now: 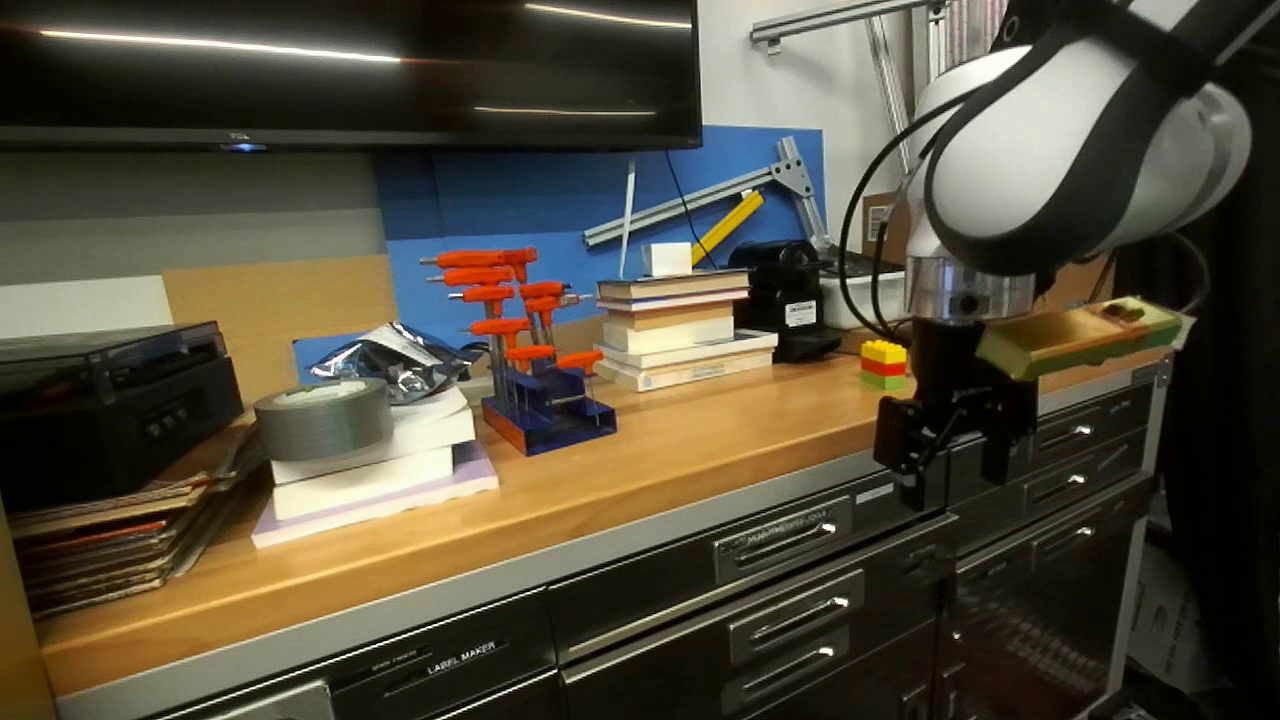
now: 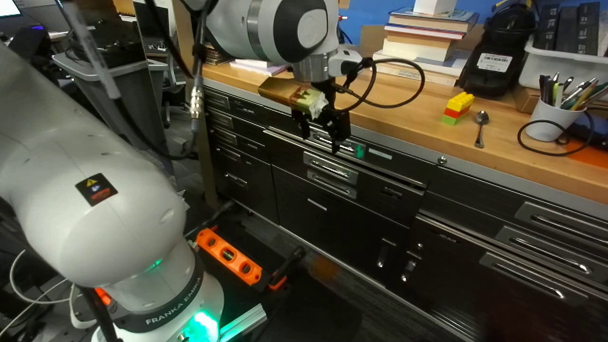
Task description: Put the black objects on the table into the open drawer and then close the drawer
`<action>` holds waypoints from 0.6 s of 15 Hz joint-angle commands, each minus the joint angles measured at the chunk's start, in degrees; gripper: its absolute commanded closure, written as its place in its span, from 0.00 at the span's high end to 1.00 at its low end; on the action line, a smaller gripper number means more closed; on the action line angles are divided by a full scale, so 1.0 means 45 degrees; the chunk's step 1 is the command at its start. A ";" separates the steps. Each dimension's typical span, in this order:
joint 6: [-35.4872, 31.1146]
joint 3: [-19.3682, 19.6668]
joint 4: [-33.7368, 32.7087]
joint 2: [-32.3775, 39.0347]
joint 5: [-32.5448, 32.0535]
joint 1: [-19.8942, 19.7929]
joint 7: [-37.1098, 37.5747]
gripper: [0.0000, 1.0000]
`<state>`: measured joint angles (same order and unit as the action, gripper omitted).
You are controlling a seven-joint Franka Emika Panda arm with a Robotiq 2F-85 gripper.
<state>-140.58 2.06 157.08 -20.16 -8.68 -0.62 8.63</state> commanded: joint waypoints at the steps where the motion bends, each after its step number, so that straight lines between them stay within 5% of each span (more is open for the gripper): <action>1: 0.2220 -0.0336 0.0033 -0.2365 0.0334 -0.0049 -0.0632 1.00; 9: 0.5063 -0.0142 -0.0003 -0.5301 0.0365 0.0102 -0.2291 1.00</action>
<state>-121.26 0.80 157.13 -39.57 -8.23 -0.58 1.38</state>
